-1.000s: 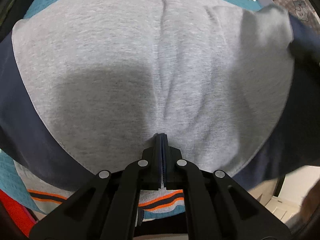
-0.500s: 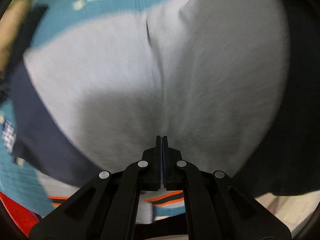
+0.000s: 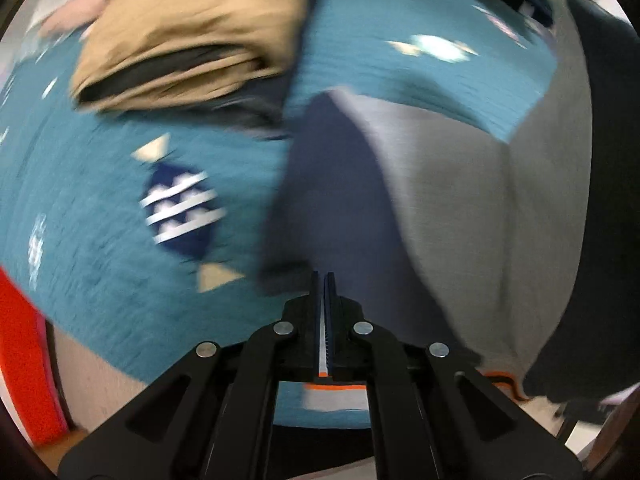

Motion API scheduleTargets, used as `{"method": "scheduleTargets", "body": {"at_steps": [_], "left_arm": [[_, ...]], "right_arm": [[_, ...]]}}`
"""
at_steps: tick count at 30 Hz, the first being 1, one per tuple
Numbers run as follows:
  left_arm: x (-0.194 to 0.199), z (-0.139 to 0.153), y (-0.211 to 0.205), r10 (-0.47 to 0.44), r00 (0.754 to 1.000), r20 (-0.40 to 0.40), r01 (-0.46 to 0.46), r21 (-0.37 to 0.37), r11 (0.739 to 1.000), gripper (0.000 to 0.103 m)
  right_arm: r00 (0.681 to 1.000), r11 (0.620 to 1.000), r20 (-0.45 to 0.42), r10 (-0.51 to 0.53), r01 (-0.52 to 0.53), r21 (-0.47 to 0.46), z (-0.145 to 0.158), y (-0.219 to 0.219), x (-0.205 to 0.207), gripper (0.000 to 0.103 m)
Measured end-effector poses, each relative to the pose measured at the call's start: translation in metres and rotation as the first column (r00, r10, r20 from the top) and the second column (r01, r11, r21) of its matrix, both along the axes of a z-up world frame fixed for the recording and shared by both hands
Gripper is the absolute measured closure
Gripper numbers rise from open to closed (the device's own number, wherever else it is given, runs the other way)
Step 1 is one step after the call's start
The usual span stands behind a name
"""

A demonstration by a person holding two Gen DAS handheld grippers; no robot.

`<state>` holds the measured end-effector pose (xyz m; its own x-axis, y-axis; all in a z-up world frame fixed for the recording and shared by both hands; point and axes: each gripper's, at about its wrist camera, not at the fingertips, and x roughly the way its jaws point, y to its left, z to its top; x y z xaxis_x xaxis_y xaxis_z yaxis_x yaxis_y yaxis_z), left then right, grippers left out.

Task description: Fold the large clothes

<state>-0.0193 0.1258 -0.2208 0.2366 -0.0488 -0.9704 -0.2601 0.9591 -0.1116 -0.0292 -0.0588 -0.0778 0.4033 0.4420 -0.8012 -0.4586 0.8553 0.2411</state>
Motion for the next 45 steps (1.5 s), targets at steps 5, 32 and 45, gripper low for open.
{"method": "scheduleTargets", "body": {"at_steps": [5, 32, 45], "left_arm": [[-0.009, 0.032, 0.059, 0.127, 0.992, -0.027, -0.126, 0.021, 0.992, 0.100], [0.009, 0.045, 0.019, -0.031, 0.995, 0.097, 0.033, -0.014, 0.999, 0.089], [0.000, -0.011, -0.005, -0.178, 0.984, 0.022, 0.179, -0.083, 0.980, 0.089]], "right_arm": [[0.995, 0.996, -0.073, 0.068, -0.072, -0.054, -0.036, 0.050, -0.002, 0.081], [0.990, 1.000, -0.138, 0.006, -0.002, 0.028, -0.033, 0.012, 0.006, 0.083], [0.863, 0.992, -0.490, -0.121, 0.088, -0.089, -0.108, -0.016, 0.015, 0.097]]}}
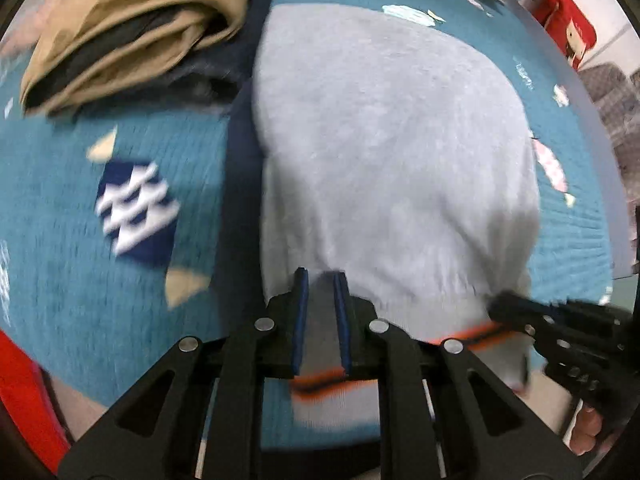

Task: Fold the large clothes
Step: 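Grasp the striped hem of the jacket with both tools, then fold the hem up over the jacket body with both tools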

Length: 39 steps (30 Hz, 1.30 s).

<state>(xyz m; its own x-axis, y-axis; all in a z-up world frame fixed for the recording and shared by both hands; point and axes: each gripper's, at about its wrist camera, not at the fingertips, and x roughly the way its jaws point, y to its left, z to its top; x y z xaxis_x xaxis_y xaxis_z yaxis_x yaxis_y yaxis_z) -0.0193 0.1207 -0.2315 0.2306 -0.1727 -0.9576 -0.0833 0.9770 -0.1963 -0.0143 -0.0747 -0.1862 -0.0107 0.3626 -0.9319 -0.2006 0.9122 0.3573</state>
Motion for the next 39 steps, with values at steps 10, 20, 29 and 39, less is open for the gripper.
{"method": "scheduleTargets", "body": {"at_steps": [10, 20, 29, 39], "left_arm": [[0.019, -0.017, 0.017, 0.026, 0.992, -0.123, -0.035, -0.071, 0.997, 0.089], [0.082, 0.012, 0.017, 0.055, 0.998, 0.031, -0.056, 0.011, 0.998, 0.088], [0.105, 0.013, 0.017, 0.030, 0.999, 0.021, -0.031, 0.053, 0.998, 0.088], [0.179, -0.028, -0.007, -0.017, 1.000, -0.006, 0.018, 0.143, 0.990, 0.089]], "right_arm": [[0.985, 0.996, -0.164, -0.058, 0.068, 0.058, -0.016, -0.013, 0.004, 0.098], [0.991, 0.994, 0.071, -0.112, 0.112, 0.012, 0.015, 0.014, 0.087, 0.095], [0.989, 0.994, 0.106, -0.099, 0.103, -0.030, 0.014, 0.027, 0.106, 0.096], [0.984, 0.984, 0.084, -0.157, 0.163, -0.067, -0.022, 0.041, 0.191, 0.100]]}}
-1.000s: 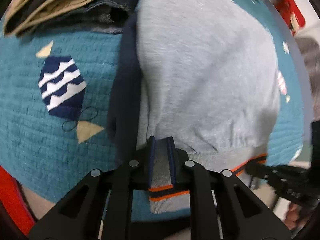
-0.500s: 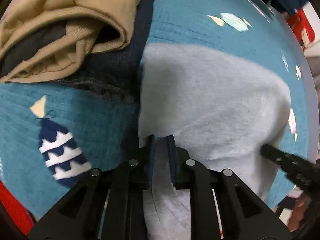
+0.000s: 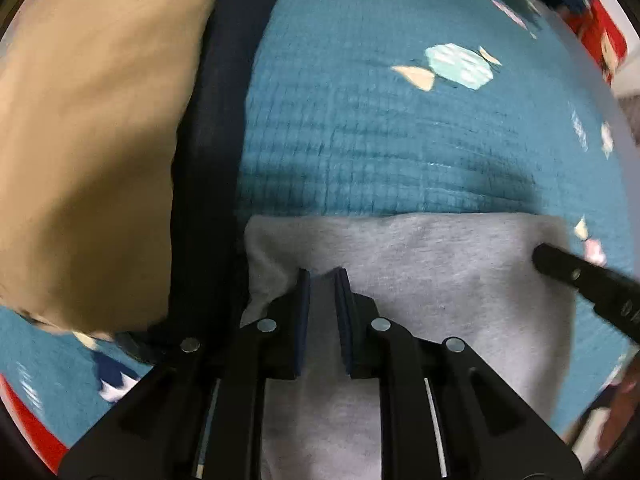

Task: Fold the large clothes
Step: 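Fold the hem up over the jacket body with both tools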

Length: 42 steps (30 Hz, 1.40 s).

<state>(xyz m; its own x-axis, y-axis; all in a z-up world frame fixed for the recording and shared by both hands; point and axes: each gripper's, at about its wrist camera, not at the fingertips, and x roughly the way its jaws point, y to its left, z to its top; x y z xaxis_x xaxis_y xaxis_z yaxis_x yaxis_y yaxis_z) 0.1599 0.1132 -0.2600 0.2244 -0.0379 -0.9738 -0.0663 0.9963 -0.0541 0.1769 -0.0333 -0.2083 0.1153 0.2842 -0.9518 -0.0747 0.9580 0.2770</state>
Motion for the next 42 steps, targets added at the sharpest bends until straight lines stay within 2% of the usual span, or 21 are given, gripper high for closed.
{"method": "scheduleTargets", "body": {"at_steps": [3, 5, 6, 8, 9, 12, 14, 15, 16, 18, 20, 22, 24, 25, 26, 27, 30, 34, 37, 40, 42], "left_arm": [[0.008, 0.023, 0.001, 0.008, 1.000, 0.026, -0.008, -0.011, 1.000, 0.088], [0.018, 0.033, 0.003, 0.021, 0.998, 0.063, -0.019, -0.028, 0.999, 0.087], [0.025, 0.027, 0.006, 0.026, 0.999, 0.048, -0.025, -0.028, 0.999, 0.087], [0.041, -0.002, 0.010, 0.038, 0.998, -0.041, -0.040, -0.049, 0.998, 0.088], [0.045, -0.012, 0.010, 0.027, 0.999, -0.040, -0.029, -0.042, 0.999, 0.088], [0.051, -0.002, -0.002, -0.036, 0.999, -0.008, 0.037, 0.046, 0.998, 0.088], [0.049, 0.007, 0.001, -0.019, 1.000, 0.000, 0.019, 0.039, 0.999, 0.087], [0.045, 0.017, 0.002, -0.002, 1.000, 0.016, 0.002, 0.037, 0.999, 0.087], [0.038, 0.029, 0.003, 0.005, 0.998, 0.056, -0.007, 0.034, 0.999, 0.087], [0.020, 0.052, 0.003, 0.002, 0.987, 0.159, 0.001, -0.023, 1.000, 0.087], [0.006, 0.060, -0.004, -0.017, 0.972, 0.234, 0.048, -0.127, 0.991, 0.087], [-0.001, 0.053, -0.007, -0.027, 0.960, 0.279, 0.081, -0.183, 0.980, 0.087], [0.011, 0.022, -0.020, -0.044, 0.958, 0.284, 0.085, -0.135, 0.987, 0.087], [0.016, 0.000, -0.022, -0.043, 0.966, 0.257, 0.062, -0.068, 0.996, 0.087], [0.016, -0.014, -0.018, -0.042, 0.973, 0.227, 0.047, -0.018, 0.999, 0.093], [0.016, -0.025, -0.014, -0.056, 0.970, 0.235, 0.064, -0.027, 0.998, 0.094], [0.004, -0.016, -0.009, -0.070, 0.961, 0.269, 0.080, -0.024, 0.997, 0.100], [-0.019, 0.001, 0.009, -0.040, 0.958, 0.283, 0.021, 0.072, 0.997, 0.101], [-0.033, 0.017, 0.007, -0.001, 0.954, 0.299, -0.004, 0.016, 1.000, 0.100], [-0.047, 0.032, -0.013, -0.040, 0.939, 0.341, 0.068, -0.072, 0.995, 0.099], [-0.054, 0.028, -0.024, -0.047, 0.945, 0.324, 0.097, -0.141, 0.985, 0.099]], "right_arm": [[1.000, 0.999, 0.003, -0.009, 0.008, 0.046, 0.026, -0.008, 0.008, 0.095], [0.999, 1.000, 0.052, -0.007, 0.007, -0.003, 0.034, -0.009, 0.013, 0.096], [0.999, 0.998, 0.033, -0.013, 0.015, -0.053, 0.023, -0.007, 0.023, 0.095], [0.998, 0.999, -0.059, -0.029, 0.027, -0.029, -0.009, -0.010, 0.031, 0.095], [0.998, 0.999, -0.051, -0.031, 0.029, -0.030, -0.024, -0.011, 0.035, 0.102], [0.998, 0.999, -0.029, -0.053, 0.053, -0.009, -0.015, -0.013, 0.032, 0.103], [0.998, 0.999, 0.022, -0.053, 0.053, -0.004, 0.001, -0.010, 0.027, 0.101], [0.995, 0.999, 0.095, -0.042, 0.042, 0.001, 0.017, -0.009, 0.019, 0.096], [0.981, 1.000, 0.191, -0.016, 0.013, 0.017, 0.036, -0.006, 0.006, 0.096], [0.957, 0.994, 0.288, 0.040, -0.068, 0.087, 0.056, 0.000, -0.016, 0.096], [0.942, 0.981, 0.324, 0.085, -0.136, 0.137, 0.055, 0.009, -0.033, 0.096], [0.924, 0.972, 0.351, 0.154, -0.205, 0.114, 0.035, 0.022, -0.045, 0.096], [0.925, 0.972, 0.336, 0.176, -0.217, 0.087, 0.009, 0.030, -0.044, 0.096], [0.926, 0.975, 0.331, 0.178, -0.212, 0.068, -0.004, 0.028, -0.043, 0.103], [0.923, 0.973, 0.341, 0.179, -0.218, 0.078, -0.008, 0.024, -0.042, 0.103], [0.918, 0.965, 0.355, 0.176, -0.233, 0.123, -0.009, 0.015, -0.047, 0.103], [0.927, 0.963, 0.350, 0.134, -0.205, 0.174, -0.002, -0.012, -0.048, 0.103], [0.928, 0.991, 0.371, 0.044, -0.088, 0.102, 0.014, -0.052, -0.067, 0.103], [0.908, 0.995, 0.417, 0.024, -0.062, 0.076, 0.036, -0.056, -0.085, 0.097], [0.891, 0.976, 0.446, 0.086, -0.166, 0.143, 0.052, -0.032, -0.107, 0.097], [0.880, 0.959, 0.447, 0.162, -0.247, 0.139, 0.050, -0.011, -0.119, 0.097]]}}
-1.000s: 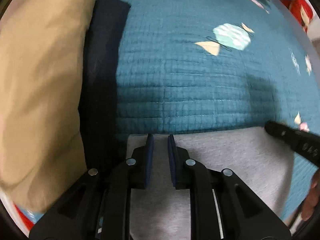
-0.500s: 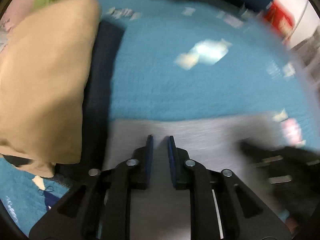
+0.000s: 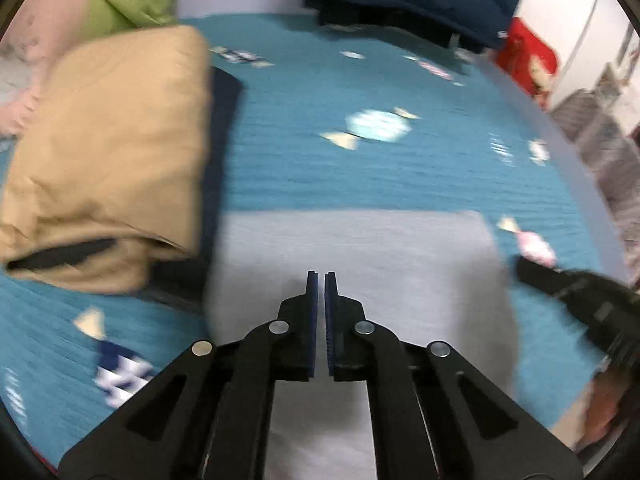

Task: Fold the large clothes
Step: 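Fold the hem up over the jacket body with both tools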

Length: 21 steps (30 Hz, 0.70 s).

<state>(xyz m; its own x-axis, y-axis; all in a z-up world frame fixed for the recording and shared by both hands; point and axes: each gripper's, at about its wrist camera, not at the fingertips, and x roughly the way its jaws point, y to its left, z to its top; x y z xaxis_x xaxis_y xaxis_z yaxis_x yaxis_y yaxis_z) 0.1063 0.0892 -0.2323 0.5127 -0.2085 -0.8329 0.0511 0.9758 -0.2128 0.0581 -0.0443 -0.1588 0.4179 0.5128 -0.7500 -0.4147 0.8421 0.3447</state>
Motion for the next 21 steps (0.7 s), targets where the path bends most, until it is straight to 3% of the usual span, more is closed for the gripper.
{"method": "scheduleTargets", "body": {"at_steps": [2, 5, 6, 8, 10, 12, 13, 15, 18, 21], "left_arm": [[-0.006, -0.017, -0.007, -0.010, 0.999, -0.045, 0.010, 0.001, 1.000, 0.100], [-0.027, -0.030, -0.004, -0.021, 1.000, 0.010, 0.020, 0.070, 0.997, 0.100], [-0.034, -0.031, 0.006, 0.000, 1.000, -0.007, 0.000, 0.071, 0.997, 0.100], [-0.048, -0.038, 0.024, 0.049, 0.998, -0.038, -0.044, 0.113, 0.993, 0.100], [-0.072, -0.034, 0.042, 0.018, 0.999, -0.038, -0.016, 0.061, 0.998, 0.101], [-0.083, -0.024, 0.045, 0.041, 0.998, -0.055, -0.034, 0.113, 0.993, 0.099], [-0.086, -0.019, 0.044, 0.065, 0.996, -0.059, -0.054, 0.167, 0.984, 0.099], [-0.093, -0.011, 0.040, 0.053, 0.997, -0.061, -0.044, 0.149, 0.988, 0.098], [-0.097, -0.002, 0.027, 0.039, 0.997, -0.067, -0.026, 0.179, 0.984, 0.098], [-0.097, 0.000, 0.012, -0.004, 0.998, -0.062, 0.016, 0.194, 0.981, 0.097]], "right_arm": [[0.997, 0.996, -0.039, 0.073, -0.075, -0.057, -0.020, 0.019, -0.008, 0.097], [0.991, 0.980, -0.106, 0.080, -0.097, -0.173, -0.058, 0.019, -0.015, 0.099], [0.990, 0.982, -0.117, 0.077, -0.096, -0.165, -0.069, 0.003, -0.023, 0.103], [0.987, 0.995, -0.156, 0.048, -0.062, -0.084, -0.068, -0.028, -0.032, 0.103], [0.982, 0.998, -0.186, 0.004, -0.015, -0.056, -0.064, -0.051, -0.038, 0.103], [0.981, 0.992, -0.181, -0.067, 0.045, -0.122, -0.056, -0.063, -0.045, 0.103], [0.981, 0.981, -0.171, -0.095, 0.063, -0.181, -0.053, -0.065, -0.047, 0.096], [0.985, 0.984, -0.151, -0.084, 0.059, -0.165, -0.038, -0.063, -0.051, 0.096], [0.986, 0.999, -0.166, -0.034, 0.030, -0.031, -0.019, -0.049, -0.054, 0.097], [0.987, 0.999, -0.158, 0.032, -0.037, -0.026, -0.020, -0.021, -0.053, 0.097]]}}
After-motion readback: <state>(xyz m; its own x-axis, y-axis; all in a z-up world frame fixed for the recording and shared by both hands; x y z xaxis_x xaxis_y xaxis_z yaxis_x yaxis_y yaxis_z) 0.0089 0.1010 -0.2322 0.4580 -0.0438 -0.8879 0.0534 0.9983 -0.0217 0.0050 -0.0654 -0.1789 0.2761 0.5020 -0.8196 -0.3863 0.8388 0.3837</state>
